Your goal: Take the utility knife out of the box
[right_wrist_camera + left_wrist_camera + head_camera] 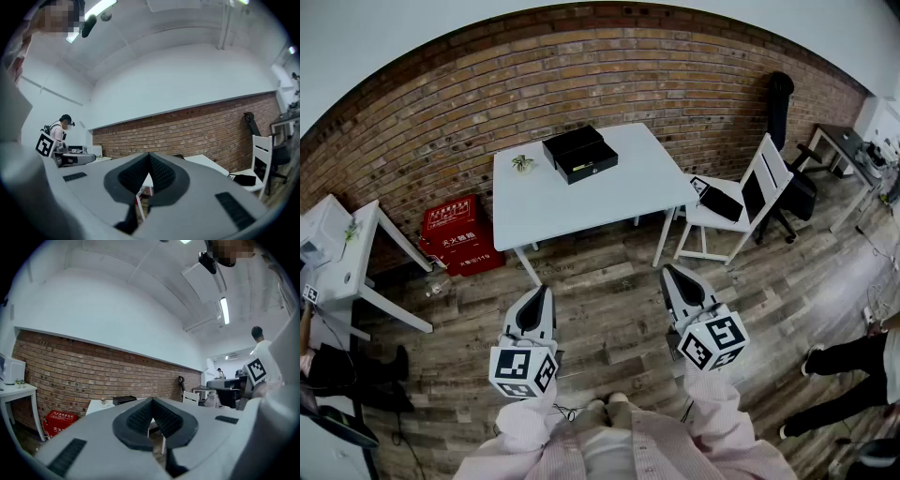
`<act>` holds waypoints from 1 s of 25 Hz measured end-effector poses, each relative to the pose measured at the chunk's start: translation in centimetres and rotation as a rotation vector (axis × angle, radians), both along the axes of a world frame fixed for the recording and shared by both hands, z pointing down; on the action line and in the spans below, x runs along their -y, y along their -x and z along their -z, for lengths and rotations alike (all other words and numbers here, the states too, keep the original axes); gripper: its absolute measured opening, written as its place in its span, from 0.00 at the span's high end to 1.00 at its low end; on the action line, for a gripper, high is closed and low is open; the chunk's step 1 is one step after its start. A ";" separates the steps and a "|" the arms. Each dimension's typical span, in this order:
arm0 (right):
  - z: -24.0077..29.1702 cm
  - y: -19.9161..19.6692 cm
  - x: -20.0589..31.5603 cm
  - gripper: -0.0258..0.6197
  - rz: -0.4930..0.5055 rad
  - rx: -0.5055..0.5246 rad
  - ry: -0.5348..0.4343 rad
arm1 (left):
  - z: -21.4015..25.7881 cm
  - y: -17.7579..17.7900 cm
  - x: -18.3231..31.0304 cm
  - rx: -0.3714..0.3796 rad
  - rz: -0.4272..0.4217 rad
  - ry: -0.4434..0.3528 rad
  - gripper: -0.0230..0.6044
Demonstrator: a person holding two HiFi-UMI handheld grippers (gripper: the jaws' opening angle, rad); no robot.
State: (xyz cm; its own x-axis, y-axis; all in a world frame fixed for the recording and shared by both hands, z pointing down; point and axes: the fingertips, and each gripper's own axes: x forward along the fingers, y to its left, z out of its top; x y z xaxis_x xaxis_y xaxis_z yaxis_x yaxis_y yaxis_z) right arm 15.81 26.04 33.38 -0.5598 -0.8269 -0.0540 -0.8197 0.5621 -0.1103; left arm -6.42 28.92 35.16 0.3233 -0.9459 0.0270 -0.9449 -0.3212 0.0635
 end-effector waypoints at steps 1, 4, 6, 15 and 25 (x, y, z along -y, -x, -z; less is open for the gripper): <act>0.0 0.1 0.1 0.96 0.002 0.000 0.001 | 0.1 0.0 0.1 0.001 0.000 0.000 0.98; -0.1 0.1 0.3 0.96 0.005 0.006 0.003 | 0.1 0.1 0.4 0.001 0.001 0.001 0.98; 0.0 0.1 0.5 0.96 0.007 0.022 0.004 | 0.0 0.1 0.6 0.000 -0.001 0.004 0.98; -0.8 -0.4 1.6 0.95 0.027 0.019 0.007 | 0.2 -0.3 2.0 -0.006 0.001 -0.010 0.98; -1.8 -0.7 3.5 0.86 0.070 -0.017 0.019 | 0.0 -1.4 3.1 -0.012 0.026 -0.008 0.98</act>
State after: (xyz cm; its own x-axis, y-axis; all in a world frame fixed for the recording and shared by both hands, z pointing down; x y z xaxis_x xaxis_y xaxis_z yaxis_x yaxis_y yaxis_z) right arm 16.51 22.50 35.17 -0.6172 -0.7863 -0.0287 -0.7801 0.6163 -0.1081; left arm -5.04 25.81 35.21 0.2993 -0.9540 0.0156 -0.9520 -0.2974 0.0724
